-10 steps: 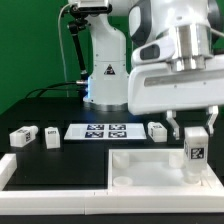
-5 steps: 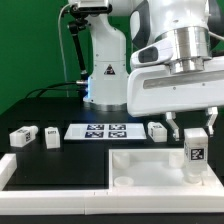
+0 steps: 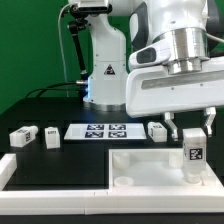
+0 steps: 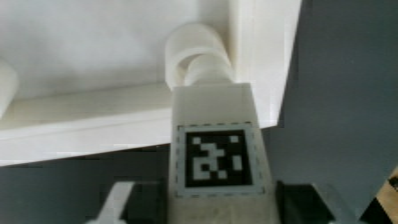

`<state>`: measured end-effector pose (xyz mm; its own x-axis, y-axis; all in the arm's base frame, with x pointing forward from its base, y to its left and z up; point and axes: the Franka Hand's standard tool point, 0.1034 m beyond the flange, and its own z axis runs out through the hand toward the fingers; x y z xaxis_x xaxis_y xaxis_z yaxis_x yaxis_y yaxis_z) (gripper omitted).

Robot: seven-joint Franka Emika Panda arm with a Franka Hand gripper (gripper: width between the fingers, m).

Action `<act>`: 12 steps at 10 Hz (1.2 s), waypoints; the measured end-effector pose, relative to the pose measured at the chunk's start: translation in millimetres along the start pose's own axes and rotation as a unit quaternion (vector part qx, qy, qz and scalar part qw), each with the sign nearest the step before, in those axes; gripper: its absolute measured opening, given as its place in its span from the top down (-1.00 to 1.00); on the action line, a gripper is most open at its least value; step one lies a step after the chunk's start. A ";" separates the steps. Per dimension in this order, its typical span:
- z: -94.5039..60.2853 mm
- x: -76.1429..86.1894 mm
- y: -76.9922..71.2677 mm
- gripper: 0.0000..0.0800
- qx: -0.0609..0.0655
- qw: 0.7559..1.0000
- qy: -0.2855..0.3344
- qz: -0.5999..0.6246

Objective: Assemble square table

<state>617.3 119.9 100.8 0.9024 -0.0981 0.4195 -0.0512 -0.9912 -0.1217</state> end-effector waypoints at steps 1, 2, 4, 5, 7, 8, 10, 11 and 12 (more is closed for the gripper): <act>-0.3 0.0 -1.2 0.27 0.001 1.000 0.003 0.004; -0.4 -0.4 -1.9 0.27 0.002 1.000 0.005 0.004; -0.6 -1.1 -1.3 0.27 0.003 1.000 0.008 0.002; -0.9 -1.4 0.3 0.27 0.002 1.000 0.008 -0.003; -4.0 -1.7 -0.1 0.27 0.002 1.000 0.008 -0.006; -4.0 -2.6 -1.2 0.27 0.003 1.000 0.008 -0.007; -1.5 -4.0 -4.0 0.27 0.005 1.000 0.013 -0.008; -1.0 -3.1 -4.6 0.27 0.006 1.000 0.018 -0.008; -0.8 -2.3 -2.9 0.27 0.006 1.000 0.020 -0.014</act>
Offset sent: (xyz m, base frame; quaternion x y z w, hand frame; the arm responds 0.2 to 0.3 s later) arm -0.0087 -0.0102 -0.0093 -0.0196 -0.0013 0.0005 0.9998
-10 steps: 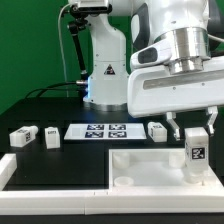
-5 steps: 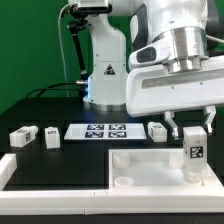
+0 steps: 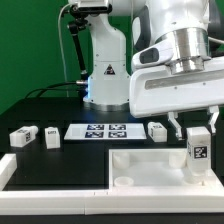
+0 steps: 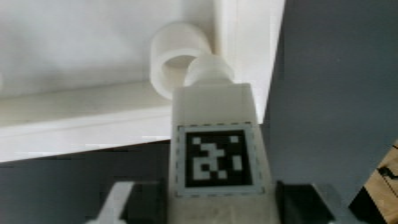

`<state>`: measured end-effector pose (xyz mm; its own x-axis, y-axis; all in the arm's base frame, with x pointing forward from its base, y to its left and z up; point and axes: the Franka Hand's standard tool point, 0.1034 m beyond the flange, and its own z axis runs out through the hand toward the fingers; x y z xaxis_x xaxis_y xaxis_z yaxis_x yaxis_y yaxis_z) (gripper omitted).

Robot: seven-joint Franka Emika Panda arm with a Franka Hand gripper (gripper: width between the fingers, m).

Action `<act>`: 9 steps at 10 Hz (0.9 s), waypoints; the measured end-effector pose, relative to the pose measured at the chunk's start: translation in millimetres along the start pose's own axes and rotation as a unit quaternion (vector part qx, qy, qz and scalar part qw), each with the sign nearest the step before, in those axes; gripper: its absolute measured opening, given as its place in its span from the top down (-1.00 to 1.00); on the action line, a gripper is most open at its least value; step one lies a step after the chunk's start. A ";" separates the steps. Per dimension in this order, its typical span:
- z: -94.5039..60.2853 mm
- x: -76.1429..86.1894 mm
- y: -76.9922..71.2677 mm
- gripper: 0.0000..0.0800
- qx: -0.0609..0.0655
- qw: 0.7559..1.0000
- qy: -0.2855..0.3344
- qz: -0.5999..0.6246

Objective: Assemble square table

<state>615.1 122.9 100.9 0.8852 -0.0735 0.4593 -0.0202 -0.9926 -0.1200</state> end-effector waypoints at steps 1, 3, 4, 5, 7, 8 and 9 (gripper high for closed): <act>0.1 0.4 2.0 0.27 -0.001 1.000 0.000 -0.006; 0.1 0.4 1.9 0.27 -0.001 1.000 0.000 -0.008; 0.1 0.4 1.8 0.27 -0.001 1.000 0.000 -0.011; 0.1 0.4 1.8 0.27 -0.001 1.000 0.000 -0.013; 0.0 -0.8 3.8 0.27 -0.003 0.999 -0.001 -0.033; 0.8 -2.6 6.6 0.27 -0.004 0.999 -0.001 -0.039; 2.6 -6.0 7.6 0.27 -0.005 0.999 -0.004 -0.042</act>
Offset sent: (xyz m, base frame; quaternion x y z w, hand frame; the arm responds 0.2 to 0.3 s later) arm 0.0000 0.0000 0.0000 0.0000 0.0000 0.0000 1.0000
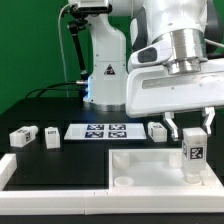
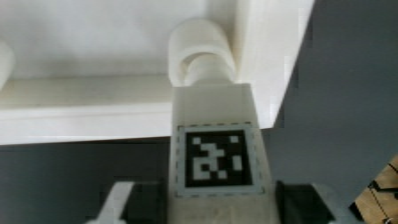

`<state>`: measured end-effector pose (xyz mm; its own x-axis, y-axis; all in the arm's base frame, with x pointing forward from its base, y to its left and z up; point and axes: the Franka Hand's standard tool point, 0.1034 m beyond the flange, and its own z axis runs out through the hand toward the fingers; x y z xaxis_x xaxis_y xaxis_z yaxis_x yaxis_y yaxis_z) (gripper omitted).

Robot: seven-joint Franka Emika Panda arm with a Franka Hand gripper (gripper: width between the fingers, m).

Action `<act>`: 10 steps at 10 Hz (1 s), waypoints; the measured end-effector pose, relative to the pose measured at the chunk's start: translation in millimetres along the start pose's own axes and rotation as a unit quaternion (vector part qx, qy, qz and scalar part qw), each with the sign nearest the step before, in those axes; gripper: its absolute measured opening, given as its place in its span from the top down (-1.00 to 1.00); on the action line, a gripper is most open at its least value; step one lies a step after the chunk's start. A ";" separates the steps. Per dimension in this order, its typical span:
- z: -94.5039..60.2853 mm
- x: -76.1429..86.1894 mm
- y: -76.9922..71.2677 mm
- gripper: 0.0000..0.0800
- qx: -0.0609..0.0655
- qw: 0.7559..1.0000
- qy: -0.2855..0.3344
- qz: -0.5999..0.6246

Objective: Assemble square table

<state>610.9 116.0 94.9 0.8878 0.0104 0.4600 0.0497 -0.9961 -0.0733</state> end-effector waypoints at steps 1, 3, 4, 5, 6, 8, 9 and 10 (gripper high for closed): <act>1.5 -1.7 0.0 0.27 0.000 1.000 -0.002 -0.001; 6.8 -7.6 -0.4 0.27 -0.001 1.000 -0.007 -0.002; 9.1 -9.0 -0.5 0.27 -0.001 1.000 -0.007 -0.002; 9.3 -8.7 -0.3 0.27 -0.001 1.000 -0.005 -0.003; 9.3 -8.7 -0.3 0.26 -0.001 1.000 -0.005 -0.004; 9.4 -8.8 -0.5 -0.32 -0.001 1.000 -0.005 -0.006; 9.4 -8.8 -0.5 -0.32 -0.001 1.000 -0.005 -0.006; 9.4 -8.8 -0.5 -0.56 -0.001 1.000 -0.005 -0.007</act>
Offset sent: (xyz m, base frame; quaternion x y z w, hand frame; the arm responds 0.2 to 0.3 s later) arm 0.0029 0.0017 -0.0135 -0.0193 0.0046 -0.0013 0.9998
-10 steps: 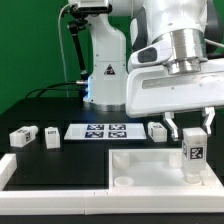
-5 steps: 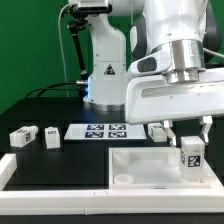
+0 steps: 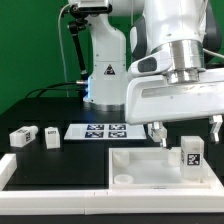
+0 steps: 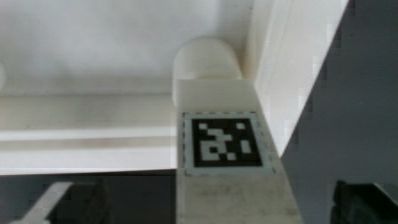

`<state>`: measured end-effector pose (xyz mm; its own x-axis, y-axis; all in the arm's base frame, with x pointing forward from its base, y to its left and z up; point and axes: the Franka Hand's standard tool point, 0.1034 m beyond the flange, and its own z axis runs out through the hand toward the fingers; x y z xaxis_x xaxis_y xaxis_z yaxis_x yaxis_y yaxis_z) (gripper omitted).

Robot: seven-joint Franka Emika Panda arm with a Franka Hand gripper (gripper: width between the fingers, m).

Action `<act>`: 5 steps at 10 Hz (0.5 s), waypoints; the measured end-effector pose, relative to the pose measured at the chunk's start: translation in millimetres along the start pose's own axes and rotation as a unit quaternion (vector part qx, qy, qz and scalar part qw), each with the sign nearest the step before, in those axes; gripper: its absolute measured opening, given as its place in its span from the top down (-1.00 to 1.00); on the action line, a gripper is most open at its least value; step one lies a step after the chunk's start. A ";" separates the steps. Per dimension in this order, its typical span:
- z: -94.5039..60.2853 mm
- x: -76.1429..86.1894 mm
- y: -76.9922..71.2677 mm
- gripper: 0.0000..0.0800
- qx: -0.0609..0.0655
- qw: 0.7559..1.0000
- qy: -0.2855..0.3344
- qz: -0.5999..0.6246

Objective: Assemble square table

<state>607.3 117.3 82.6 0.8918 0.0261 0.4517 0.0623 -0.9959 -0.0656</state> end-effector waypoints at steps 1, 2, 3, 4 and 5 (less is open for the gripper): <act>0.0 0.0 0.0 -0.60 0.000 1.000 0.000 -0.002; 0.0 0.0 0.0 -0.60 0.000 1.000 0.000 -0.003; 0.0 0.0 0.0 -0.62 0.000 1.000 0.000 -0.004; 0.0 0.0 0.0 -0.62 0.000 1.000 0.000 -0.005; 0.0 0.0 0.0 -0.62 0.000 1.000 0.000 -0.006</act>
Offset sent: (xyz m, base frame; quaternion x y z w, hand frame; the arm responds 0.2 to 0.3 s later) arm 0.0000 0.0000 0.0000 0.0000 0.0000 0.0000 1.0000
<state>607.3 117.3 82.5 0.8910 0.0382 0.4524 0.0732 -0.9955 -0.0601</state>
